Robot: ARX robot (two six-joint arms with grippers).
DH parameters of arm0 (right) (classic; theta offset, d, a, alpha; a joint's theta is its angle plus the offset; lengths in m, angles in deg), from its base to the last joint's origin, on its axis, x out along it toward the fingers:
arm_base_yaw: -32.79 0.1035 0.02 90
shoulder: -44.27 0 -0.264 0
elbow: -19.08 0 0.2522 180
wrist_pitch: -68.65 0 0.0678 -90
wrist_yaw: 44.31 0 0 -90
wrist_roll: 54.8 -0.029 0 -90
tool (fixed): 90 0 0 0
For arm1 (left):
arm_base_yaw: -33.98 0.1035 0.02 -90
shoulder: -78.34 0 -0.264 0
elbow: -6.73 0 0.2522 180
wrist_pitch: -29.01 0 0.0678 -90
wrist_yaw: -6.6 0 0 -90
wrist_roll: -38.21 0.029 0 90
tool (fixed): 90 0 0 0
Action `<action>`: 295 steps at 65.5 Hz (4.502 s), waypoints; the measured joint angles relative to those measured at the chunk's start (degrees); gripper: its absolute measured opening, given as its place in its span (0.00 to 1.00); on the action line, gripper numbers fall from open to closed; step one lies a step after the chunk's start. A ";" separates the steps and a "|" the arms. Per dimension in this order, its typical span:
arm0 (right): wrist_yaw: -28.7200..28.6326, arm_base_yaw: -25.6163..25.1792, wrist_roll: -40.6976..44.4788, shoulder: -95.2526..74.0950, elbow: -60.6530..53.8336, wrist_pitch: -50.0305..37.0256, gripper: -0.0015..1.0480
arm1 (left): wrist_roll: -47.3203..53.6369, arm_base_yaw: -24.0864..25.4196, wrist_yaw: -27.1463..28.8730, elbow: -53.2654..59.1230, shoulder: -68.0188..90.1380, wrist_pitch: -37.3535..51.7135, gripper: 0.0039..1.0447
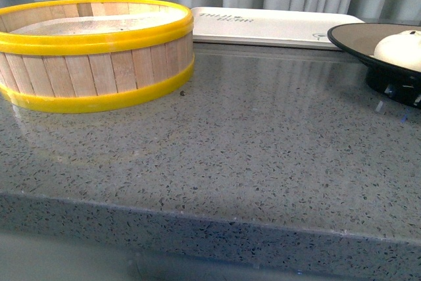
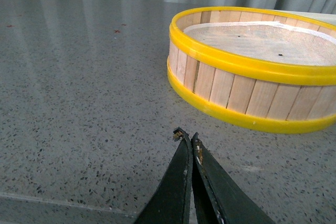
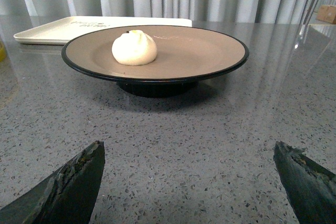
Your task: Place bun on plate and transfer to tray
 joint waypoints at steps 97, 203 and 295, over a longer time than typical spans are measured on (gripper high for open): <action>-0.04 0.00 0.00 0.00 0.00 0.00 0.92 | -0.02 0.00 0.02 6.05 -35.12 -27.39 0.04; -30.82 -19.02 -71.87 -74.40 32.74 -27.41 0.92 | -0.04 0.00 0.00 6.05 -35.12 -27.65 0.94; -27.82 -13.11 -75.71 -99.93 68.63 -24.24 0.03 | -0.04 0.00 0.02 6.05 -35.12 -27.65 0.94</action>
